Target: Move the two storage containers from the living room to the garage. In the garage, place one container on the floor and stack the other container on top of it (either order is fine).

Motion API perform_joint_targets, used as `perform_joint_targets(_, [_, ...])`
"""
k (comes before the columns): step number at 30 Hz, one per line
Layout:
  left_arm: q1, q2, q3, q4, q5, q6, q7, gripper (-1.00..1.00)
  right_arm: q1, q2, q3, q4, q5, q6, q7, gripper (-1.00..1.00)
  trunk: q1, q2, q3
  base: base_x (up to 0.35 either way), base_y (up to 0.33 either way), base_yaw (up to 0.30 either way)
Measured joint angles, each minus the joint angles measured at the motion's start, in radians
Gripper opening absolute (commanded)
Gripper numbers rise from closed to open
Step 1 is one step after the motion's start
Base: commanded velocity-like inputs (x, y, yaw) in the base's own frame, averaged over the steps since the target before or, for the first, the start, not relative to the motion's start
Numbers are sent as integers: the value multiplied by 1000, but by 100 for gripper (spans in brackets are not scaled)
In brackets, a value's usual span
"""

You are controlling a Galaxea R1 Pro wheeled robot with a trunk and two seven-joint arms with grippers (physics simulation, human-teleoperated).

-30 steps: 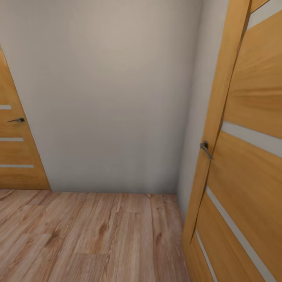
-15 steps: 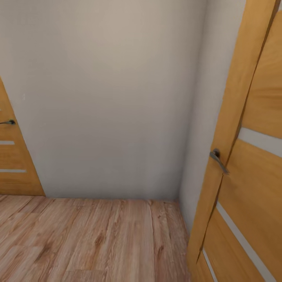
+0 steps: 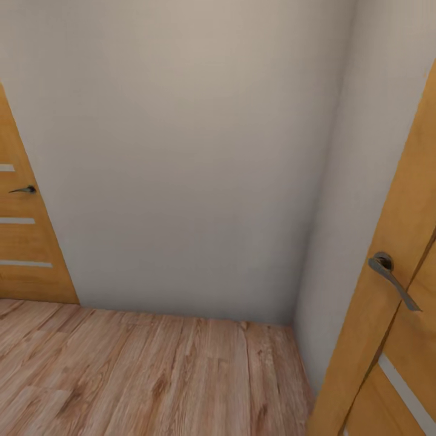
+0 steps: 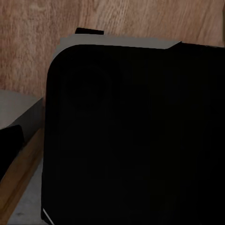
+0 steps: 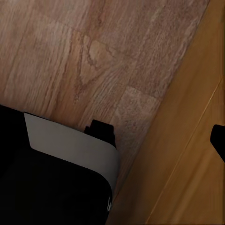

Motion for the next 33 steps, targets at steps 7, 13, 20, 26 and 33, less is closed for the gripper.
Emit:
perform_joint_targets(7, [0,0,0,0,0,0,0,100,0,1,0,0,0,0,-1,100,0,0,0,34,0,39])
perform_joint_targets(13, [0,0,0,0,0,0,0,100,0,0,0,0,0,0,-1,100,0,0,0,1,0,244])
perform_joint_targets(20, [0,0,0,0,0,0,0,100,0,0,0,0,0,0,-1,100,0,0,0,0,0,265])
perform_joint_targets(26, [0,0,0,0,0,0,0,100,0,0,0,0,0,0,-1,100,0,0,0,156,0,72])
perform_joint_targets(33, [0,0,0,0,0,0,0,100,0,0,0,0,0,1,0,100,0,0,0,311,0,4])
